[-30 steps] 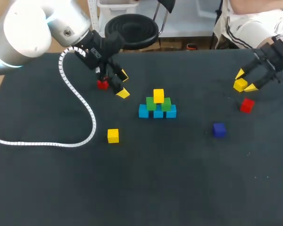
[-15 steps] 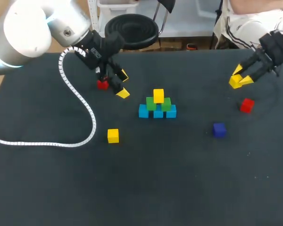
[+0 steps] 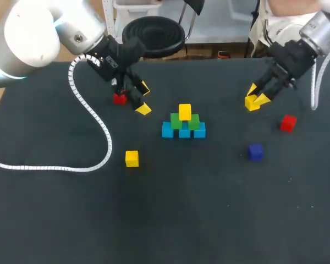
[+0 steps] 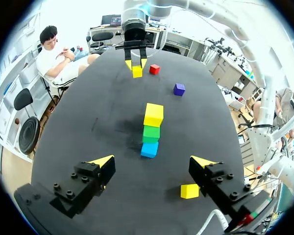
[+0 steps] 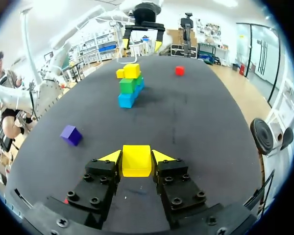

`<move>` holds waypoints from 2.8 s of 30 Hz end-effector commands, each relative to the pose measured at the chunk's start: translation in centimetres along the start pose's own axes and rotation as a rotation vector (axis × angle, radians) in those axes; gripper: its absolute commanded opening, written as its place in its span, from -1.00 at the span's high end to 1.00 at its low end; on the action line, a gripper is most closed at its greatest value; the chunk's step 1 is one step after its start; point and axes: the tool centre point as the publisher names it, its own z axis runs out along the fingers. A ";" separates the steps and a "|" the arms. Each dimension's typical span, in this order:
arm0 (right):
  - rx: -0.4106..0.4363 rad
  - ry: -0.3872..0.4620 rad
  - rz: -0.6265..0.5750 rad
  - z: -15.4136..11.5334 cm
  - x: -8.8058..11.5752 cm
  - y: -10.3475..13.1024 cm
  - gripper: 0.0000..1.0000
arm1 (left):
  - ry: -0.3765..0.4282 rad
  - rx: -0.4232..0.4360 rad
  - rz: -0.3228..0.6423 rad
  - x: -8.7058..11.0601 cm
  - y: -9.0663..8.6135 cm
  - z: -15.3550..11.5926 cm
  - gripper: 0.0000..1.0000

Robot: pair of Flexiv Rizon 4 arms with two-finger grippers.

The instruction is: Place the blue cubes, place green cubes on the blue cubes, place the yellow cubes on the green cubes, then place the red cubes on the yellow cubes, and place purple cube on the red cubes.

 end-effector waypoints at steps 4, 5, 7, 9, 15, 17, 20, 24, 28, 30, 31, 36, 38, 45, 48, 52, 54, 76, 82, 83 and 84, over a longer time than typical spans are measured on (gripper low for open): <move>0.092 -0.040 0.058 0.6 0.3 0.2 1.00 | -0.001 0.000 0.002 0.1 0.0 0.0 -1.00; 0.109 -0.044 0.061 0.7 0.3 0.2 1.00 | -0.001 0.000 0.002 0.1 0.0 0.0 -1.00; 0.114 -0.040 0.058 0.8 -0.1 0.3 1.00 | -0.001 0.000 0.002 0.1 0.0 0.0 -1.00; 0.115 -0.020 0.052 1.2 -0.4 0.3 1.00 | -0.001 0.000 0.002 0.1 0.0 0.0 -1.00; 0.083 -0.027 0.060 2.1 -0.3 0.2 0.73 | -0.001 0.000 0.002 0.1 0.0 0.0 -1.00; 0.085 -0.029 0.058 2.0 -0.4 0.3 -0.79 | -0.001 0.000 0.002 0.1 0.0 0.0 -1.00; 0.099 -0.044 0.069 1.6 -0.3 0.4 -1.00 | -0.001 0.000 0.002 0.1 0.0 0.0 -1.00; 0.142 -0.060 0.080 0.4 0.0 0.7 -1.00 | -0.001 0.000 0.002 0.1 0.0 0.0 -1.00; 0.179 -0.062 0.057 -1.9 0.6 1.5 -1.00 | -0.001 0.000 0.002 0.1 0.0 0.0 -1.00; 0.170 -0.045 0.003 -3.7 1.2 2.3 -1.00 | -0.001 0.000 0.002 0.1 0.0 0.0 -1.00; 0.151 -0.030 -0.027 -4.8 1.8 2.9 -1.00 | -0.001 0.000 0.002 0.1 0.0 0.0 -1.00; 0.045 -0.050 -0.151 -6.5 2.3 4.7 -1.00 | -0.001 0.000 0.002 0.1 0.0 0.0 -1.00; 0.040 -0.050 -0.152 -6.3 2.2 4.7 -1.00 | -0.001 0.000 0.002 0.1 0.0 0.0 -1.00; 0.049 -0.081 -0.177 -4.2 0.7 4.2 -1.00 | -0.001 0.000 0.002 0.1 0.0 0.0 -1.00; 0.021 -0.073 -0.192 -3.2 0.1 3.6 -1.00 | -0.001 0.000 0.002 0.1 0.0 0.0 -1.00; -0.029 -0.041 -0.217 -2.0 -0.9 2.8 -1.00 | -0.001 0.000 0.002 0.1 0.0 0.0 -1.00; -0.050 -0.014 -0.224 -1.5 -1.4 2.4 -1.00 | -0.001 0.000 0.002 0.1 0.0 0.0 -1.00; -0.027 0.035 -0.130 1.0 0.0 0.7 -1.00 | -0.001 0.000 0.002 0.1 0.0 0.0 -1.00; -0.035 0.006 -0.117 0.4 -0.2 1.1 -1.00 | -0.001 0.000 0.002 0.1 0.0 0.0 -1.00; -0.035 0.006 -0.117 0.4 -0.2 1.1 -1.00 | -0.001 0.000 0.002 0.1 0.0 0.0 -1.00; -0.035 0.006 -0.117 0.4 -0.2 1.1 -1.00 | -0.001 0.000 0.002 0.1 0.0 0.0 -1.00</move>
